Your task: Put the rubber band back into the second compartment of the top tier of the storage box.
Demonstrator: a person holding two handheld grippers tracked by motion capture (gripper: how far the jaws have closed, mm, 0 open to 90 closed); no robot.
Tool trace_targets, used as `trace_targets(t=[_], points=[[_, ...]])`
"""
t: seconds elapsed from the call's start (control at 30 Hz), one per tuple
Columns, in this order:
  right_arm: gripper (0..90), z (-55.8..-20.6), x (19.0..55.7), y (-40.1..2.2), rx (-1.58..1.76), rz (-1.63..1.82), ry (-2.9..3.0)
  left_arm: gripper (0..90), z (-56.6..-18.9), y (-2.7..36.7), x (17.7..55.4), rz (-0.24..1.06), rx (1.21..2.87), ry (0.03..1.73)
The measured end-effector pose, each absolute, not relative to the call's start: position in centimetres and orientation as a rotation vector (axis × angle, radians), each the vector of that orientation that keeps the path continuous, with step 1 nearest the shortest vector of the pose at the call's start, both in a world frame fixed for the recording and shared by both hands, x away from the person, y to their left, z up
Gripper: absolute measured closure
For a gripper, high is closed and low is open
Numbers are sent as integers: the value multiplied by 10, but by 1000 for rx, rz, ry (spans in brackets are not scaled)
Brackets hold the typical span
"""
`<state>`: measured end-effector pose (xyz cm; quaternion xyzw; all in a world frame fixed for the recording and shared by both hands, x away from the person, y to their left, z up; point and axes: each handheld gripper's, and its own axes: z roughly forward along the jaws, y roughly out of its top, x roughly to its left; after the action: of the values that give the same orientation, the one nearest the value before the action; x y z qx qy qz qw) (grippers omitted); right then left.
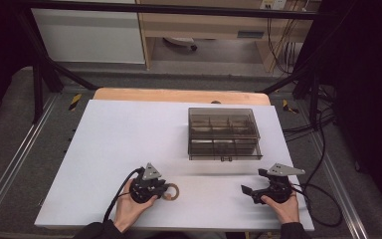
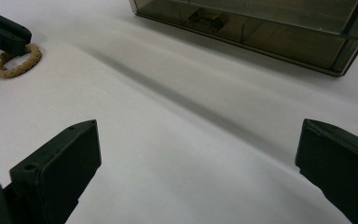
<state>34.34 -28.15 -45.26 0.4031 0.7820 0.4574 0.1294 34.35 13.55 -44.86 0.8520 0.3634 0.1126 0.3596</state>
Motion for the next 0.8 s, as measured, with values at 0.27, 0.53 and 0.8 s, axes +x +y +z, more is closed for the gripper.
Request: trace_targets(t=[0.27, 0.53, 0.8], points=[[7, -453, 343, -281, 1172, 1328, 2273, 812, -449, 134, 343, 298, 2203, 932], [7, -453, 344, -282, 1170, 1326, 2275, 830, -449, 135, 343, 296, 2201, 927], [7, -453, 343, -281, 1174, 1324, 2277, 838, -445, 138, 343, 287, 2180, 929]])
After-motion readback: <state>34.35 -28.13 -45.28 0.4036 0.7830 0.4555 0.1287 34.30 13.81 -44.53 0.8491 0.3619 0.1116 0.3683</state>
